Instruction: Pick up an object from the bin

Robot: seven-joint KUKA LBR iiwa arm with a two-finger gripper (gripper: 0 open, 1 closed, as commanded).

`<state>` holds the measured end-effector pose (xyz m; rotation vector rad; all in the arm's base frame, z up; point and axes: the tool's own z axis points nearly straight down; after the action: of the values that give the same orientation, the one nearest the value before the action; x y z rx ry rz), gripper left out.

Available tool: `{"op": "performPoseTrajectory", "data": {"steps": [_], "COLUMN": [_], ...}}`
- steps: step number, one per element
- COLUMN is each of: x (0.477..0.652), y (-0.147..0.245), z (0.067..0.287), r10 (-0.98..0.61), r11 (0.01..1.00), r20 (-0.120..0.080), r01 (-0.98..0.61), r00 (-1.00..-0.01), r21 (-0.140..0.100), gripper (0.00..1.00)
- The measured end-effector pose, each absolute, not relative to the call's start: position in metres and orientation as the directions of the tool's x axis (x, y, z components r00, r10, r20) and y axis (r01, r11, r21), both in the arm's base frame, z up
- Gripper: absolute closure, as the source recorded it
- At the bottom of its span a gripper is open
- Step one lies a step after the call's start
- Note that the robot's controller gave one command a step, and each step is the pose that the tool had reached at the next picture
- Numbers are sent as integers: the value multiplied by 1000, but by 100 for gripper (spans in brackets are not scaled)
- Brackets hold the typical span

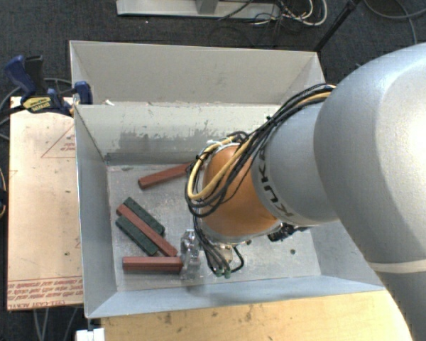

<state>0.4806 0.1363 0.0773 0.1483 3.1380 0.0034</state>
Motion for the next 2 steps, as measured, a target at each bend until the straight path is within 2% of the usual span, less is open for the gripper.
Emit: {"op": "performPoseTrajectory", "data": {"steps": [2], "x": [481], "y": [136], "z": [77], "r10": [94], "r11": [996], "r20": [0], "r01": [94], "r00": [-996], "r21": [2], "gripper": [100]}}
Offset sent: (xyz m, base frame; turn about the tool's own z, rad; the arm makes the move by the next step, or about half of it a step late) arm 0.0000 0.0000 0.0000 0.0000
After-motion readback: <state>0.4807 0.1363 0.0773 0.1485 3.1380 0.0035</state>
